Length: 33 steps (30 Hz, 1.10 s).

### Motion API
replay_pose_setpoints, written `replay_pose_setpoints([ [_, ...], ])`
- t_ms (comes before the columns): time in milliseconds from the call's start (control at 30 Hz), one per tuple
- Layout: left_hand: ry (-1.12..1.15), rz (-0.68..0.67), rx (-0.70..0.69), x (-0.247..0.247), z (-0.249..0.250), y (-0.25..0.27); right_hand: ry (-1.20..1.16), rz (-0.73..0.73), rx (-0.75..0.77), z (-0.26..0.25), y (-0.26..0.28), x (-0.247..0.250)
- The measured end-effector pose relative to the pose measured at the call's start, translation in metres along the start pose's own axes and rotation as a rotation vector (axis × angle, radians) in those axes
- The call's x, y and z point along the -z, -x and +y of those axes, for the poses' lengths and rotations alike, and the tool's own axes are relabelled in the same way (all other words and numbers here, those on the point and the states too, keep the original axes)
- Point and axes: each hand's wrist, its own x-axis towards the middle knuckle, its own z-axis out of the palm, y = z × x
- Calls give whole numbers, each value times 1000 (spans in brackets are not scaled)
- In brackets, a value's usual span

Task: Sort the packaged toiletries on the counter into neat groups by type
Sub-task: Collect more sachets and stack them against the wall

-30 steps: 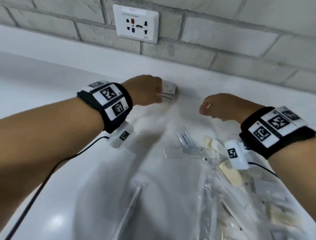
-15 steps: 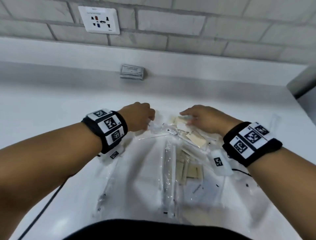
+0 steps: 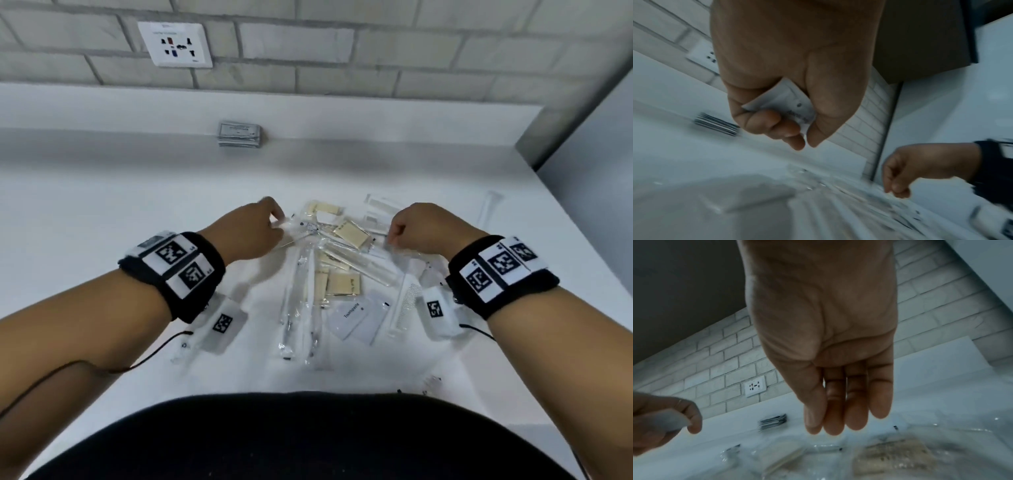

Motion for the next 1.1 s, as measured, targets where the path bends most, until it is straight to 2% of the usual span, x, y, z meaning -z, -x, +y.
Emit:
replay_pose_setpoints([
  [100, -52, -53, -148, -21, 38, 14, 14, -29, 37, -5, 5, -12],
  [267, -160, -163, -228, -47, 78, 27, 122, -10, 30, 4, -9, -25],
  [333, -233, -218, -200, -59, 86, 34, 129, -24, 28, 9, -13, -20],
  [400, -296, -265, -129, -72, 92, 40, 115, 45, 12, 13, -20, -14],
  [500, -375, -230, -70, -83, 100, 45, 75, 161, 29, 11, -32, -6],
  [633, -422, -196, -31, -79, 109, 47, 62, 57, 152, -2, -50, -7],
  [867, -340, -208, 80, -78, 104, 52, -60, 1, 178, 6, -56, -5],
  [1033, -304, -162, 82, -82, 101, 51, 129, -76, 42, 40, -54, 4],
  [1100, -296, -170, 99, -83, 101, 49, 151, -81, 45, 46, -53, 0],
])
